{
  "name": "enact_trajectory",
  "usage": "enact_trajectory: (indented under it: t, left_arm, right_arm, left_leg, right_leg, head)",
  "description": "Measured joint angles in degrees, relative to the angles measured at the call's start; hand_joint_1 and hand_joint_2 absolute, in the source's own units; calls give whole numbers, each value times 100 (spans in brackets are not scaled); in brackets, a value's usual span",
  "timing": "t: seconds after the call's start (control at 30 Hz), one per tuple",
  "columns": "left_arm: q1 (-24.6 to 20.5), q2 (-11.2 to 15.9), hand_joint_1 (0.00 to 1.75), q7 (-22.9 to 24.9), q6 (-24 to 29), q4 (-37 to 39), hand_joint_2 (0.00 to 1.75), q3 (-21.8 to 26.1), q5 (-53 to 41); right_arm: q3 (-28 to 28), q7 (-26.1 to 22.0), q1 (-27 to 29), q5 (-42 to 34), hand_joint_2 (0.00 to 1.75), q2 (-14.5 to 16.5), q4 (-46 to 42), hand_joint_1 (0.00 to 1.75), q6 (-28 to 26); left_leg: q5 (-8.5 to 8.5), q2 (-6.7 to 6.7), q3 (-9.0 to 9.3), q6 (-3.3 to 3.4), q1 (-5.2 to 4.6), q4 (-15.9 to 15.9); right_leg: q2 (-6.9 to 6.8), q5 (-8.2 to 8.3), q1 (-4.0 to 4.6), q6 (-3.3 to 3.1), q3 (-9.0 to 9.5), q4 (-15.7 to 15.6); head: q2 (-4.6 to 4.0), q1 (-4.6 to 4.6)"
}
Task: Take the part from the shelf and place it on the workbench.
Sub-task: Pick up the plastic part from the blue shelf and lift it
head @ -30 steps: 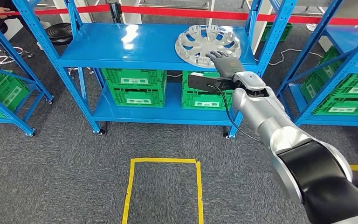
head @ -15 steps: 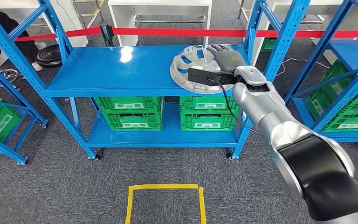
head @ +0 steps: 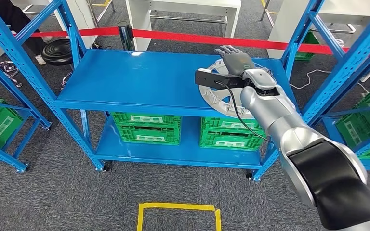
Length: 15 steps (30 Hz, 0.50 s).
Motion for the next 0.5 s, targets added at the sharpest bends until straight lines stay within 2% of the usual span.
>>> enact_trajectory:
  t: [0.03, 0.07, 0.1, 0.13, 0.17, 0.23, 0.27, 0.3, 0.33, 0.4, 0.43, 0.47, 0.5]
  left_arm:
    - [7, -1, 0, -12, -4, 1, 0, 7, 4]
    - [12, -9, 0, -19, -12, 7, 0, 14, 9]
    - [12, -10, 0, -27, -21, 11, 0, 18, 16]
    - [6, -13, 0, -31, -36, 12, 0, 21, 23]
    - [1, -15, 0, -34, -49, 12, 0, 23, 29]
    - [-19, -10, 0, -36, -63, 1, 0, 26, 36]
    - [-26, -13, 0, -37, -63, -1, 0, 26, 37]
    - [-37, -16, 0, -37, -63, -2, 0, 26, 37]
    - [-45, -19, 0, -35, -63, -2, 0, 26, 38]
    - [-53, -19, 0, -28, -62, -2, 0, 28, 38]
    - [-49, -15, 0, -22, -61, -2, 0, 29, 38]
    - [-39, -10, 0, -15, -61, -1, 0, 32, 38]
    - [-26, -7, 0, -10, -60, 1, 0, 35, 38]
  right_arm:
    - [3, 1, 37, -3, 0, -17, 11, 0, 1]
    - [8, 2, 76, -5, 0, -32, 27, 0, 2]
    - [13, 7, 112, -8, 0, -56, 46, 0, 8]
    - [19, 7, 142, -11, 0, -72, 61, 0, 14]
    - [26, 8, 152, -15, 0, -72, 64, 0, 18]
    - [33, 10, 109, -27, 0, -62, 51, 0, 16]
    - [36, 23, 80, -38, 0, -51, 44, 0, 14]
    - [39, 36, 62, -50, 0, -48, 44, 0, 15]
    - [47, 54, 69, -62, 0, -40, 46, 0, 20]
    - [72, 96, 128, -71, 0, -32, 56, 0, 28]
    - [86, 115, 172, -73, 0, -28, 59, 0, 30]
    - [96, 129, 218, -75, 0, -27, 62, 0, 30]
    - [102, 135, 257, -77, 0, -27, 66, 0, 28]
  left_leg:
    - [-105, -11, 111, 3, -18, -4]
    - [-216, -22, 224, 0, -35, 11]
    - [-321, -42, 299, -18, -44, 17]
    - [-415, -52, 348, -51, -45, 20]
    - [-466, -54, 394, -93, -33, 32]
    - [-453, -39, 394, -192, -12, 128]
    - [-395, -30, 326, -230, -5, 302]
    - [-357, -24, 169, -263, -5, 561]
    - [-386, -17, -61, -282, 0, 890]
    - [-635, -10, -550, -314, 2, 1441]
    - [-771, -9, -747, -323, 2, 1562]
    - [-813, -9, -867, -328, 2, 1535]
    - [-700, -8, -918, -325, 2, 1366]
  right_leg:
    - [0, 331, 25, -63, -52, -333]
    - [7, 910, 61, -130, -86, -677]
    - [9, 1396, 96, -177, -77, -930]
    - [14, 1793, 137, -201, -65, -1079]
    - [20, 1934, 166, -215, -42, -1109]
    - [43, 1830, 173, -249, 47, -1115]
    - [54, 1782, 154, -286, 117, -1153]
    - [62, 1744, 137, -322, 200, -1192]
    - [63, 1696, 124, -347, 282, -1225]
    - [64, 1586, 118, -376, 415, -1247]
    - [68, 1528, 118, -372, 480, -1245]
    - [75, 1470, 116, -364, 548, -1242]
    - [80, 1414, 113, -353, 616, -1237]
  head:
    - [0, 3]
    - [0, 0]
    - [0, -11]
    - [0, -17]
    - [0, -22]
    - [0, -5]
    - [0, -6]
    - [0, -6]
    - [0, -13]
    - [0, -19]
    - [0, -20]
    - [0, -18]
    - [0, -19]
